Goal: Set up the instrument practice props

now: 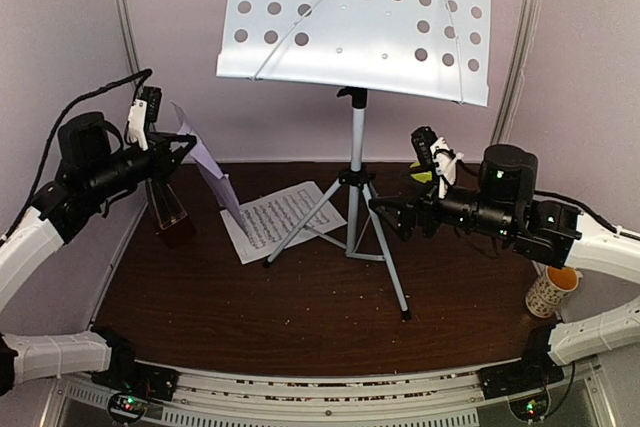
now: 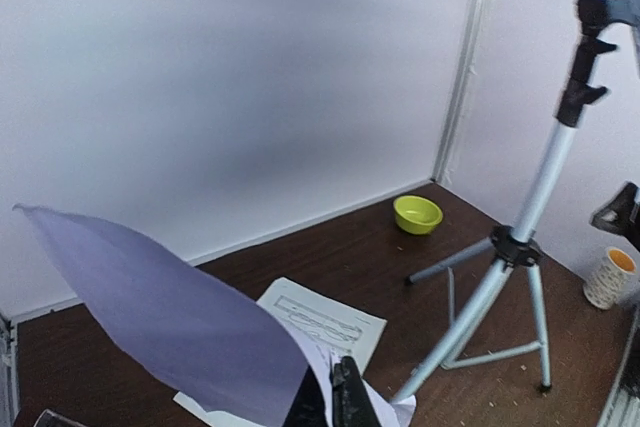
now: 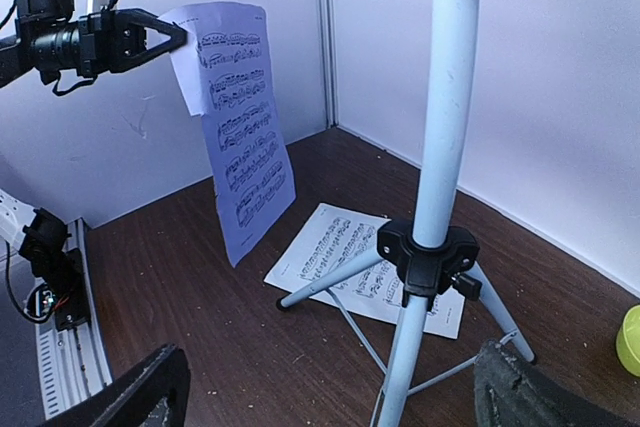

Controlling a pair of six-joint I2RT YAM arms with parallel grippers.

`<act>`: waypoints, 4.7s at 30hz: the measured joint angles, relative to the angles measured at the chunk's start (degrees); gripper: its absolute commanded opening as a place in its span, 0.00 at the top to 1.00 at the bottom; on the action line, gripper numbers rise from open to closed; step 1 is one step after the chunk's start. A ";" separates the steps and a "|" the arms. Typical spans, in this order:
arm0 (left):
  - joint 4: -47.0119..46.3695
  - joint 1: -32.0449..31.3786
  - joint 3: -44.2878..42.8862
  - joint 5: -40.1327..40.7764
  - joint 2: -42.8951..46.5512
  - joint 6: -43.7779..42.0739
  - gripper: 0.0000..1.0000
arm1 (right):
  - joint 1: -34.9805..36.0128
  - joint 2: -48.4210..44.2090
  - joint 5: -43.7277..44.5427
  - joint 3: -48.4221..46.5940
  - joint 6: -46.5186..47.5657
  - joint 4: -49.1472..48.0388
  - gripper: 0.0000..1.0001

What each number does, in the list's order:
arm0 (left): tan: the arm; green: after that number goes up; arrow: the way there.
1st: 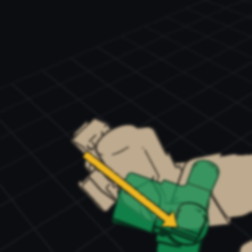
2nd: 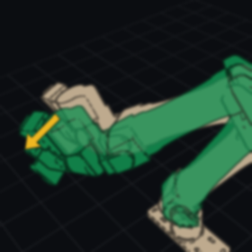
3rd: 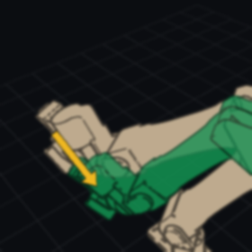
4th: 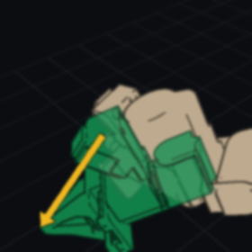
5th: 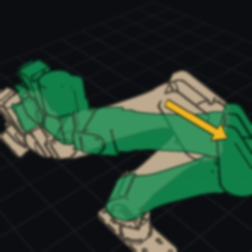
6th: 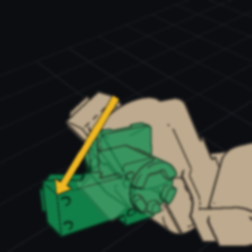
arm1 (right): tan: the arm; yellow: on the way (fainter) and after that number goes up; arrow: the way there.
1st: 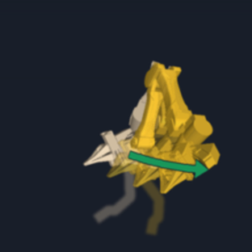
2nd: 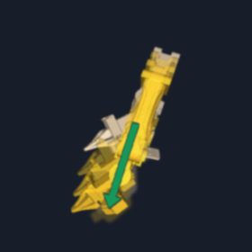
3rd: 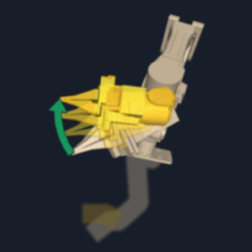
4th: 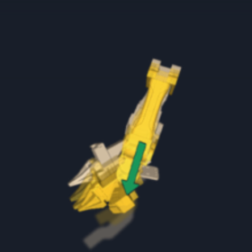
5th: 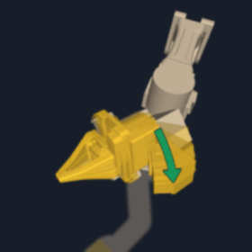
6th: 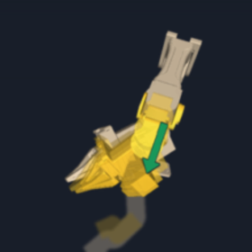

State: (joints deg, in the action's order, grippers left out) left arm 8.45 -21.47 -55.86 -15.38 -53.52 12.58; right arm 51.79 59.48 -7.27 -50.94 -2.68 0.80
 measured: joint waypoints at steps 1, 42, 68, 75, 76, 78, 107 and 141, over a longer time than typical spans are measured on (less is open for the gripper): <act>2.27 -0.02 -1.29 -2.56 0.85 -0.85 1.00 | 0.02 0.04 -0.74 -0.48 0.13 0.17 0.00; 39.67 -19.23 -17.92 -52.76 -0.22 -25.27 1.00 | 6.10 5.86 -19.06 -15.85 8.70 12.02 0.00; 31.45 -25.38 -19.69 -54.55 -0.68 -25.88 1.00 | 7.13 15.80 -32.00 -11.26 -7.41 -13.51 0.02; 30.08 -25.92 -19.69 -55.41 -0.37 -25.07 1.00 | 7.67 20.28 -33.40 -11.26 -10.19 -17.90 0.10; 30.05 -25.99 -19.69 -55.41 -0.37 -25.03 1.00 | 7.85 20.79 -33.81 -11.28 -10.54 -18.40 0.14; 30.01 -25.99 -19.69 -55.34 -0.37 -25.03 1.00 | 8.37 21.59 -34.75 -11.37 -11.17 -19.10 0.30; 12.92 -25.99 -3.06 -18.18 5.75 -20.55 0.24 | 8.94 1.20 -26.29 -5.92 -6.49 -9.75 1.00; -10.03 -36.20 -14.95 -11.63 -4.87 -11.32 0.74 | 8.59 -8.61 -17.86 -18.08 -0.26 3.52 1.00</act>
State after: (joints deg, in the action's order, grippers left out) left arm -1.58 -57.67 -70.81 -27.00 -58.39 1.26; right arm 60.38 50.87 -25.12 -69.01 -2.94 4.32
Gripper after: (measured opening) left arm 0.332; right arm 0.009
